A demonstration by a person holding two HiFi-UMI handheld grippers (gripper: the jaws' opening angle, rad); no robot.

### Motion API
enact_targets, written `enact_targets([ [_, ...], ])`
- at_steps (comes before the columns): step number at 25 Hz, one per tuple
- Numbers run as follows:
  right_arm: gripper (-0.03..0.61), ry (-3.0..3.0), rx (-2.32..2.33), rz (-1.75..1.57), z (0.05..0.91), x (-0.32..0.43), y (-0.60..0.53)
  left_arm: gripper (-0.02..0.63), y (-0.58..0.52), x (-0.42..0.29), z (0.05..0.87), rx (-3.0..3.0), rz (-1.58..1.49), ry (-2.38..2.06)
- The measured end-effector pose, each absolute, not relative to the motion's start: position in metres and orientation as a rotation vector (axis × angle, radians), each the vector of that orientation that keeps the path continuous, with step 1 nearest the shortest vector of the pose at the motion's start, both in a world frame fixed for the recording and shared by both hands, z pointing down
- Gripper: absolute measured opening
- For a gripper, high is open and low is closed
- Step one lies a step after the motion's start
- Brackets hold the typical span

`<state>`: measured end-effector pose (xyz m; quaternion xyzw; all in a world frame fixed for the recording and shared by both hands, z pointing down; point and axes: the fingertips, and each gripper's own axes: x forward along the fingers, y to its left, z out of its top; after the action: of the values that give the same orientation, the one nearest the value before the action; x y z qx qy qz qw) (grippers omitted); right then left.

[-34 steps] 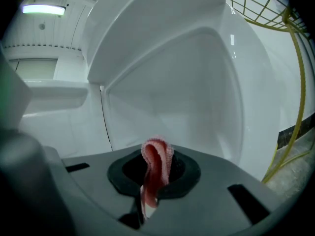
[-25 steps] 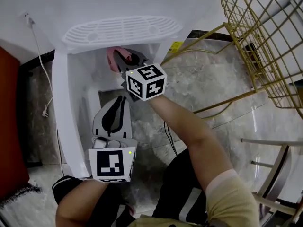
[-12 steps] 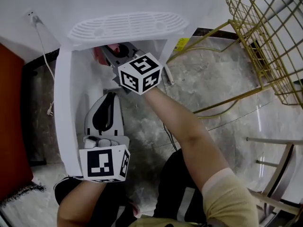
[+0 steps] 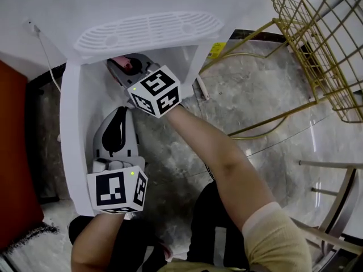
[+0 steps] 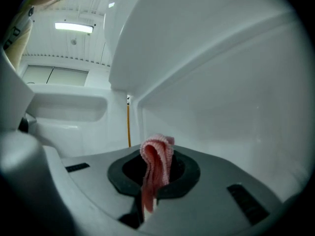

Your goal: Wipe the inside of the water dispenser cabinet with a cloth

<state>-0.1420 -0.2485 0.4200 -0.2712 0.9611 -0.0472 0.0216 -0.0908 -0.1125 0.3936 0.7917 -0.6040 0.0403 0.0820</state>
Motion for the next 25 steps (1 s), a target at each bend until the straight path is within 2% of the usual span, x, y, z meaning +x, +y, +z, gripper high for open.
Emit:
enact_targets([
  [6,0.028,3.051,-0.788,-0.173,0.439,-0.143,-0.241,0.017,-0.113,-0.099,0.397,2.446,0.234,-1.831],
  [25,0.028,3.057,-0.933,-0.499,0.517,-0.12,-0.262,0.017,-0.153,-0.092,0.452,2.318,0.255,-1.959],
])
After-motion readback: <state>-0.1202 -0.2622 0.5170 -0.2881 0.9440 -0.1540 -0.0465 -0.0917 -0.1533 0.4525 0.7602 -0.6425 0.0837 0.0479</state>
